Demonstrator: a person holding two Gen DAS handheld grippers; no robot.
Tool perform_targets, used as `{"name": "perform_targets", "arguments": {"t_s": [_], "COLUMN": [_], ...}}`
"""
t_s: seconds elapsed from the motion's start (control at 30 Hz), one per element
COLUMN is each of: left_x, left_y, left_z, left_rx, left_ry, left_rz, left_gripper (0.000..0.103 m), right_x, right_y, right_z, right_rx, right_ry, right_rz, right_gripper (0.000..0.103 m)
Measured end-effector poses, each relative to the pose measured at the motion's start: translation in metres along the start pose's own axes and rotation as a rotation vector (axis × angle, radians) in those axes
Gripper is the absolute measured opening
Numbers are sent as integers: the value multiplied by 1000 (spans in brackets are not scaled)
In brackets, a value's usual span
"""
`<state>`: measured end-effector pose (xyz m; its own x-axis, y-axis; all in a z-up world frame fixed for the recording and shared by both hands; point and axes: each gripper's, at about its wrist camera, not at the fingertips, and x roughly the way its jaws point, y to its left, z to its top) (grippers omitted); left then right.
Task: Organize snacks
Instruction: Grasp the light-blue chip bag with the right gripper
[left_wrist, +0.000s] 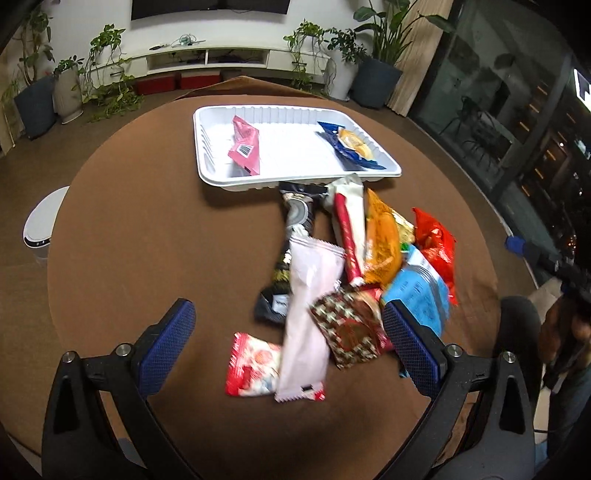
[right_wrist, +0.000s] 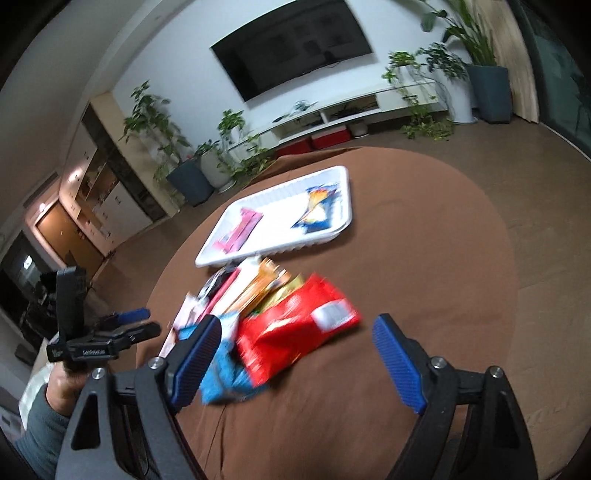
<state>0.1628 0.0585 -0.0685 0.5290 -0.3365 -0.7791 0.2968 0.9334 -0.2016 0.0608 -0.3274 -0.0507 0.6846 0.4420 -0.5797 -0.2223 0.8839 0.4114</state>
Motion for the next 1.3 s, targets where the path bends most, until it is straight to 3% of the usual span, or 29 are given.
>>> {"name": "perform_targets", "arguments": {"t_s": [0.1, 0.37, 0.87, 1.03, 1.3], "left_x": [-1, -5, -10, -12, -6], "left_y": [-6, -18, -11, -9, -14], "left_z": [-6, -32, -38, -38, -37], "left_rx": [-19, -40, -106, -110, -112], "left_ry": [-13, -19, -73, -87, -79], "left_rz": [-3, -19, -61, -69, -81], "left_gripper": [103, 103, 101, 101, 101], "right_x": [9, 40, 76, 98, 107], "right_y": [30, 84, 97, 101, 95], "right_z": [-19, -43, -42, -44, -47], "right_rx": [-53, -247, -331, -362, -376], "right_ry": [24, 79, 131, 175, 197], "right_rz": [40, -2, -60, -88, -93], "right_gripper": [86, 84, 84, 74, 67]}}
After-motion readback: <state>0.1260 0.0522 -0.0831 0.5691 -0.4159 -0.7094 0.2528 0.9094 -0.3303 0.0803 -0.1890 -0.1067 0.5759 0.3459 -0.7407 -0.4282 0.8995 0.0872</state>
